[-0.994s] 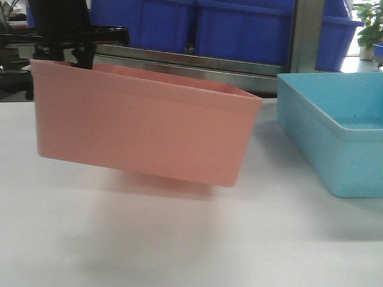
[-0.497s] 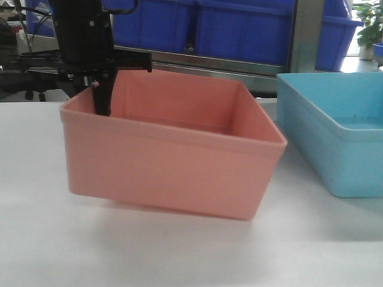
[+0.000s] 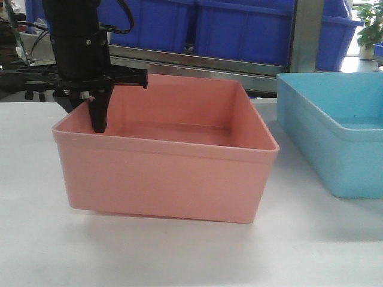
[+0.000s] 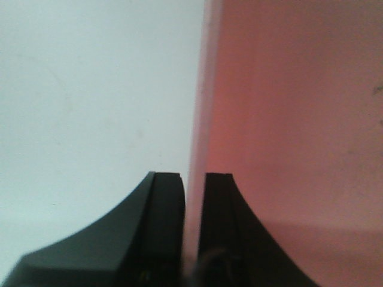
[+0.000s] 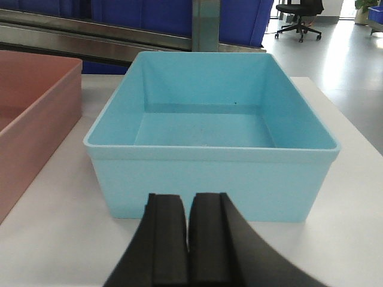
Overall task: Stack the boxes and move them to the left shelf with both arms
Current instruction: 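Set the pink bin down in front of the robot, open left gripper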
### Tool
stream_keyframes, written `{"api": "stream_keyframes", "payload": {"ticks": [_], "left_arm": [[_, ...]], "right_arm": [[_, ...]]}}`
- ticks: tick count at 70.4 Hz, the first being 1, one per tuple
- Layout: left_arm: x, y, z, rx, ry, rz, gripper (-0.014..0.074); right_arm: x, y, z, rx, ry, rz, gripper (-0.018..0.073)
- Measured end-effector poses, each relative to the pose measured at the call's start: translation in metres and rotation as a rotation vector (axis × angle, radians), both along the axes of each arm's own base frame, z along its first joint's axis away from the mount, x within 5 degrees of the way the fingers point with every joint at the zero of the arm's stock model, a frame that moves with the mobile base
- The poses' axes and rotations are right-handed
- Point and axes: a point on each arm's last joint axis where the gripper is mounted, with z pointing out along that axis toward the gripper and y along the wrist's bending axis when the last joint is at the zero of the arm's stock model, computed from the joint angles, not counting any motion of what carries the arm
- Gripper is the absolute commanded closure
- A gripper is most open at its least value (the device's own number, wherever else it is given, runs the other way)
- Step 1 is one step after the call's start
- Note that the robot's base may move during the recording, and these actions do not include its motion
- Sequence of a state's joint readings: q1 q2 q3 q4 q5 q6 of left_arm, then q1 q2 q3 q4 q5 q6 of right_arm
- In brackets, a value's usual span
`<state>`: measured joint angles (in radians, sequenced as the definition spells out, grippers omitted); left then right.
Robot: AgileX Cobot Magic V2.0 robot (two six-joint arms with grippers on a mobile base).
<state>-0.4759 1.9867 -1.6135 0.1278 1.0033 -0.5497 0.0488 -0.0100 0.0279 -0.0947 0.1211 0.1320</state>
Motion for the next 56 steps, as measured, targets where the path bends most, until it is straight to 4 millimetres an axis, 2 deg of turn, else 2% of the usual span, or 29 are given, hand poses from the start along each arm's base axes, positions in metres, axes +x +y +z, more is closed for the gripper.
{"api": "stream_keyframes", "payload": {"ticks": [12,23,30,43,46,56], "left_arm": [[0.001,-0.002,-0.016,0.008,0.06,0.01,0.0596],[0.001,-0.002,-0.017,0.018,0.061,0.008,0.0575],[0.002,0.0,-0.017,0.021,0.059,0.011,0.0456],[0.005,0.008,-0.017,0.027,0.07,0.018,0.0101],[0.005,0.01,-0.018,0.021,0.079,0.009,0.0067],[0.006,0.011,-0.014,-0.013,0.093,-0.036,0.0064]], "right_arm": [[0.0,0.0,0.0,0.0,0.0,0.0,0.0524],[0.0,0.0,0.0,0.0,0.0,0.0,0.0524],[0.0,0.0,0.0,0.0,0.0,0.0,0.0524],[0.0,0.0,0.0,0.0,0.0,0.0,0.0524],[0.0,0.0,0.0,0.0,0.0,0.0,0.0524],[0.0,0.0,0.0,0.0,0.0,0.0,0.0524]]}}
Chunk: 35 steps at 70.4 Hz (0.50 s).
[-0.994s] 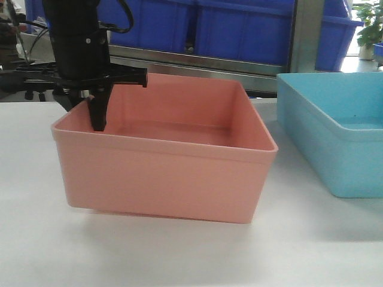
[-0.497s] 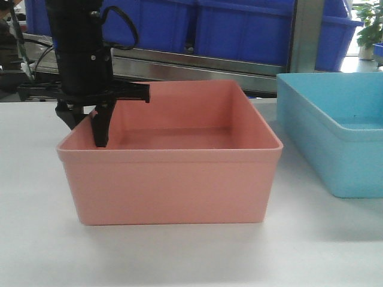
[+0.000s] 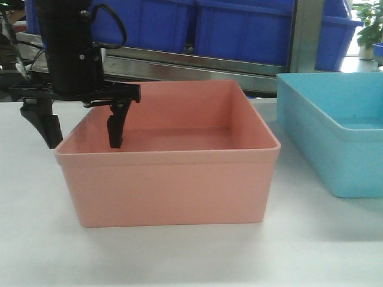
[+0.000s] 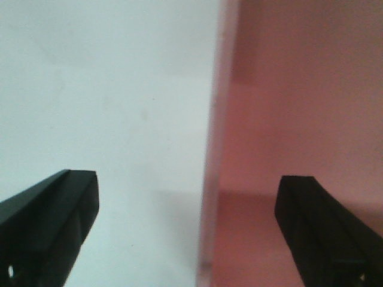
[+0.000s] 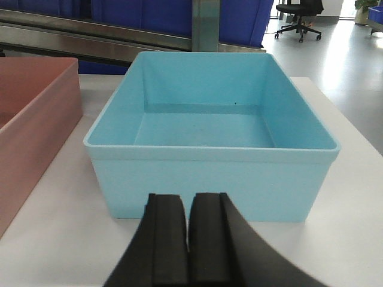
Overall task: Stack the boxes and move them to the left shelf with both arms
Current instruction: 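Set the pink bin down in front of the robot, open left gripper, then move the right gripper to the light-blue bin wall and close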
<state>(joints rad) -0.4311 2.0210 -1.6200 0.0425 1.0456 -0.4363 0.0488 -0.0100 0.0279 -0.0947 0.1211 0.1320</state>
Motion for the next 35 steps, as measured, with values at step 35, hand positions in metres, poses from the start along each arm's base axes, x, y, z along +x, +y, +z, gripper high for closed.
{"api": "stream_keyframes", "payload": {"ticks": [35], "left_arm": [[-0.096,0.044,0.166,-0.099,-0.433,-0.27,0.038]], "right_arm": [[0.0,0.0,0.0,0.0,0.0,0.0,0.0524]]}}
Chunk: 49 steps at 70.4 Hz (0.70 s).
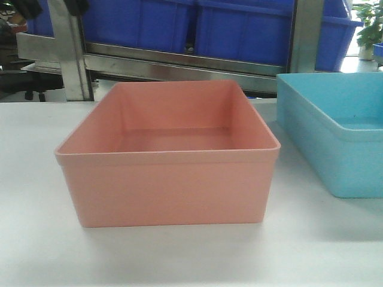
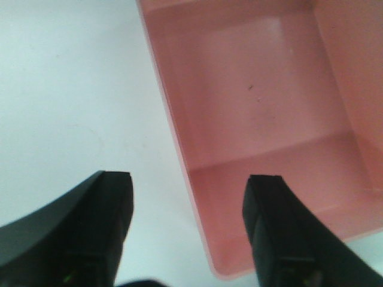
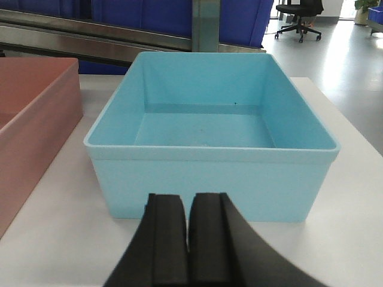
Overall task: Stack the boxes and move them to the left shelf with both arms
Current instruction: 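Move the right gripper to the light-blue bin wall and close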
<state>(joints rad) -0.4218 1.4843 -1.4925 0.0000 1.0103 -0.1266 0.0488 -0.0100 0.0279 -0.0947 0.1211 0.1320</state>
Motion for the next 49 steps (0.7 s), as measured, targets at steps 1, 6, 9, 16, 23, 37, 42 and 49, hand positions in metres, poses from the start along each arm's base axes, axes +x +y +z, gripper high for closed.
{"api": "stream_keyframes", "payload": {"ticks": [1,6,9,16,23,37,42,49], "left_arm": [[-0.005,0.002,0.003,-0.004,-0.013,-0.002,0.0387],[-0.03,0.014,0.012,-0.016,-0.082,-0.005,0.0414],[-0.043,0.021,0.015,-0.02,-0.12,-0.006,0.0427],[-0.073,0.037,0.016,-0.028,-0.212,-0.008,0.0456],[-0.1,0.049,0.009,-0.046,-0.276,-0.009,0.0502],[-0.139,0.067,-0.02,-0.06,-0.336,-0.013,0.0604],[-0.149,0.071,-0.032,-0.07,-0.368,-0.016,0.0605],[-0.162,0.077,-0.044,-0.094,-0.434,-0.02,0.0605]], "right_arm": [[0.0,0.0,0.0,0.0,0.0,0.0,0.0524],[0.0,0.0,0.0,0.0,0.0,0.0,0.0524],[0.0,0.0,0.0,0.0,0.0,0.0,0.0524],[0.0,0.0,0.0,0.0,0.0,0.0,0.0524],[0.0,0.0,0.0,0.0,-0.002,0.0,0.0524],[0.0,0.0,0.003,0.001,-0.033,0.003,0.0523],[0.0,0.0,0.005,0.002,-0.044,0.004,0.0523],[-0.002,0.0,0.016,0.003,-0.058,0.001,0.0523]]}}
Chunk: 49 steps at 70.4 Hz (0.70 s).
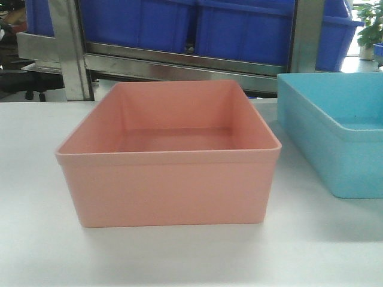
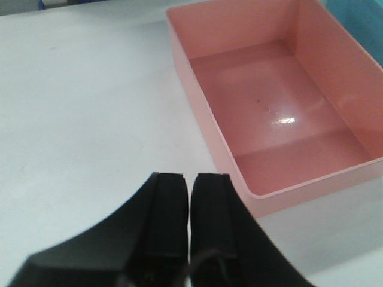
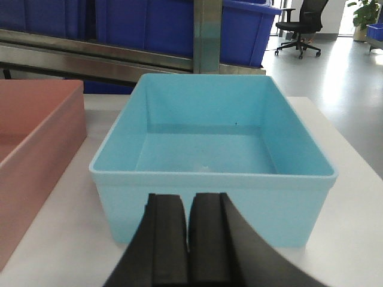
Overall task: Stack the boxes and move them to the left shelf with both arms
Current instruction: 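Move the right gripper to the light-blue bin wall and close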
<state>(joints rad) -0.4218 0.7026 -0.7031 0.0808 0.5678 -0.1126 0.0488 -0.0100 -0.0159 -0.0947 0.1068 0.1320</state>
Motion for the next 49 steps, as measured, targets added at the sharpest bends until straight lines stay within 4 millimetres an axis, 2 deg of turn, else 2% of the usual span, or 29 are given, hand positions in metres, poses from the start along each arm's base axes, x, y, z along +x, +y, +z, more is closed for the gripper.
{"api": "stream_keyframes", "payload": {"ticks": [10,16,22,27,33,41,45,49], "left_arm": [[-0.014,0.006,-0.013,-0.041,-0.094,-0.009,0.0605],[-0.018,0.007,-0.022,-0.051,-0.118,-0.013,0.0605],[-0.018,0.007,-0.028,-0.048,-0.11,-0.013,0.0605],[-0.018,0.007,-0.028,-0.048,-0.112,-0.014,0.0605],[-0.018,0.007,-0.028,-0.05,-0.116,-0.014,0.0605],[-0.017,0.007,-0.028,-0.052,-0.12,-0.015,0.0605],[-0.017,0.007,-0.028,-0.053,-0.122,-0.015,0.0605],[-0.017,0.007,-0.028,-0.052,-0.122,-0.015,0.0605]], "right_arm": [[-0.008,-0.001,0.039,0.003,-0.029,-0.01,0.0523],[-0.009,-0.002,0.074,0.004,-0.014,-0.016,0.0523],[0.001,-0.002,0.106,0.003,0.035,-0.021,0.052],[0.018,-0.001,0.133,0.001,0.095,-0.025,0.0503],[0.041,-0.001,0.161,-0.001,0.155,-0.03,0.0384],[0.081,0.001,0.179,-0.007,0.298,-0.039,0.013],[0.101,0.001,0.187,-0.01,0.364,-0.044,0.006],[0.12,0.002,0.188,-0.014,0.446,-0.049,0.0038]]}}
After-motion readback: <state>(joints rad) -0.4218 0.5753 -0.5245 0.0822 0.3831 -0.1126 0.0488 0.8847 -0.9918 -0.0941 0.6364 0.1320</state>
